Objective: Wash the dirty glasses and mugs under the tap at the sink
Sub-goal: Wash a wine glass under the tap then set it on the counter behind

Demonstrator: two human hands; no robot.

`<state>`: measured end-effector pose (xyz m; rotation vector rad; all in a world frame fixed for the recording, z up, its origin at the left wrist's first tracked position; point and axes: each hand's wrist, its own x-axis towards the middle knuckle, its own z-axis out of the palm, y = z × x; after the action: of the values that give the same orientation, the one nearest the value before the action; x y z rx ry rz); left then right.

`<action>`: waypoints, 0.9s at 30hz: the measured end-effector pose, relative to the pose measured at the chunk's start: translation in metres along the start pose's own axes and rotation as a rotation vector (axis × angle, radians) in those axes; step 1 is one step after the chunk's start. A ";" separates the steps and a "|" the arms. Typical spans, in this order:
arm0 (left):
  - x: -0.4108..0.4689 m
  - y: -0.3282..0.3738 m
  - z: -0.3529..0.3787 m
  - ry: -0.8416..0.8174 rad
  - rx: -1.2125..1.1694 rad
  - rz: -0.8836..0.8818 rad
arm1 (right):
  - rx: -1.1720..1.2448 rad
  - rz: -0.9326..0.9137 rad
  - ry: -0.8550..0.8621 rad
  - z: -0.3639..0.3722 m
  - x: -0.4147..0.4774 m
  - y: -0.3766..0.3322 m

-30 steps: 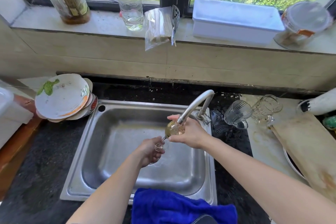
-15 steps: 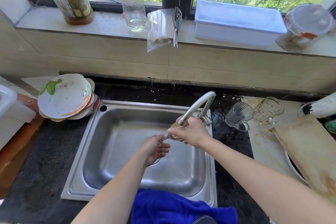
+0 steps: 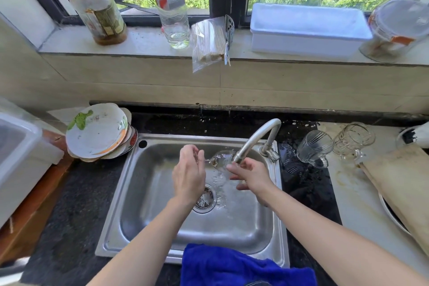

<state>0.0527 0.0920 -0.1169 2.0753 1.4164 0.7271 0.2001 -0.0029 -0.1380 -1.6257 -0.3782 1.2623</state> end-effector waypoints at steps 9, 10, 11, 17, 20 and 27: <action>0.011 -0.022 0.058 -0.636 -0.701 -1.059 | -0.784 -0.463 -0.032 -0.011 -0.013 -0.005; 0.012 -0.021 0.063 -0.618 -0.720 -1.068 | -0.881 -0.517 -0.054 -0.014 -0.016 -0.005; 0.015 -0.020 0.068 -0.575 -0.741 -1.075 | -0.971 -0.549 -0.076 -0.017 -0.018 -0.005; 0.028 -0.013 0.088 -0.454 -0.857 -0.962 | -1.166 -0.504 -0.133 -0.026 -0.021 -0.002; 0.027 -0.009 0.087 -0.427 -0.860 -0.939 | -1.152 -0.522 -0.079 -0.013 -0.018 -0.005; 0.024 -0.014 0.078 -0.410 -0.830 -0.935 | -1.239 -0.525 -0.134 -0.009 -0.022 -0.007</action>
<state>0.1048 0.1100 -0.1792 0.7301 1.3130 0.3434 0.2008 -0.0206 -0.1210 -2.1633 -1.7968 0.6930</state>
